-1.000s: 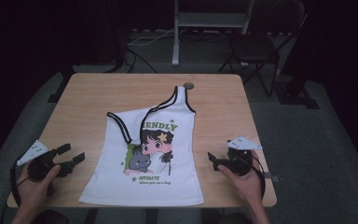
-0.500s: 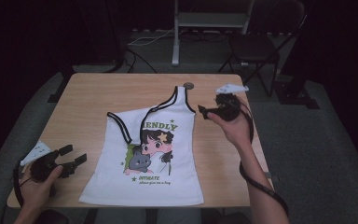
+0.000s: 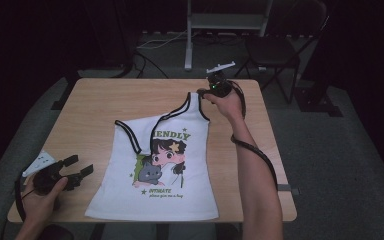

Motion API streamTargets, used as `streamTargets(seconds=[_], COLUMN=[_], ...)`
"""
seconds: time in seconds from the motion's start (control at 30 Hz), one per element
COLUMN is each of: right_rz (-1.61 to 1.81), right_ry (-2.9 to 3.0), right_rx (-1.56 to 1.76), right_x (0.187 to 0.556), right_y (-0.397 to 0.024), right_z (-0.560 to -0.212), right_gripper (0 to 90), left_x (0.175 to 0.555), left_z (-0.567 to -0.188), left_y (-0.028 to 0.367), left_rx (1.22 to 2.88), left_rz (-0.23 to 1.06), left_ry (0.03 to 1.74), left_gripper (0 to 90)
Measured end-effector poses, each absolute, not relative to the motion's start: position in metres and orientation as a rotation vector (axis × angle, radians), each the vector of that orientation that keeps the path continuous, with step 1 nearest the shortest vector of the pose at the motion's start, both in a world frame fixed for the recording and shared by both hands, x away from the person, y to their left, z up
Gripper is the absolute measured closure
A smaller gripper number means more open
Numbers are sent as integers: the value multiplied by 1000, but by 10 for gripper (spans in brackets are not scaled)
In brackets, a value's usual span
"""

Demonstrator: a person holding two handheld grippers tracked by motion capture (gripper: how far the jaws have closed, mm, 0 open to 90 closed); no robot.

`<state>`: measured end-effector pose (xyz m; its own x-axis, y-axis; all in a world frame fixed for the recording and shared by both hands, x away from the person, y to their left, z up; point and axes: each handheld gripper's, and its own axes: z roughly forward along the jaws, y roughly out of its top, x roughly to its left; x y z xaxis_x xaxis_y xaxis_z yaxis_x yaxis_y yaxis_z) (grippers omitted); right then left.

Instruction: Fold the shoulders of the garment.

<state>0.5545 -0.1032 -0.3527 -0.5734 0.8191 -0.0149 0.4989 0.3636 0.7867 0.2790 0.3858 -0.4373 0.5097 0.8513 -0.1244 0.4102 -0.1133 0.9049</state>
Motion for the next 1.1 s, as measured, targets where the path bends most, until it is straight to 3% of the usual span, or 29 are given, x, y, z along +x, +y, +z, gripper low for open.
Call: streamTargets(seconds=[0.17,0.43,0.67,1.1], right_rz=[1039,1012,986,971], right_ry=[2210,2188,2197,2205], right_rx=[1180,1278,1303,1378], right_x=[577,602,611,624], right_y=[-92,-90,-86,-78], right_z=[-360,-378,-392,-415], right_gripper=[565,575,667,604], left_x=[279,279,279,278], left_z=[-437,-437,-437,-437], left_y=[386,385,386,384], left_rx=[1721,1730,1725,1730], left_rz=[542,547,549,554], left_ry=[1077,1079,1082,1084], left_gripper=[201,201,201,201])
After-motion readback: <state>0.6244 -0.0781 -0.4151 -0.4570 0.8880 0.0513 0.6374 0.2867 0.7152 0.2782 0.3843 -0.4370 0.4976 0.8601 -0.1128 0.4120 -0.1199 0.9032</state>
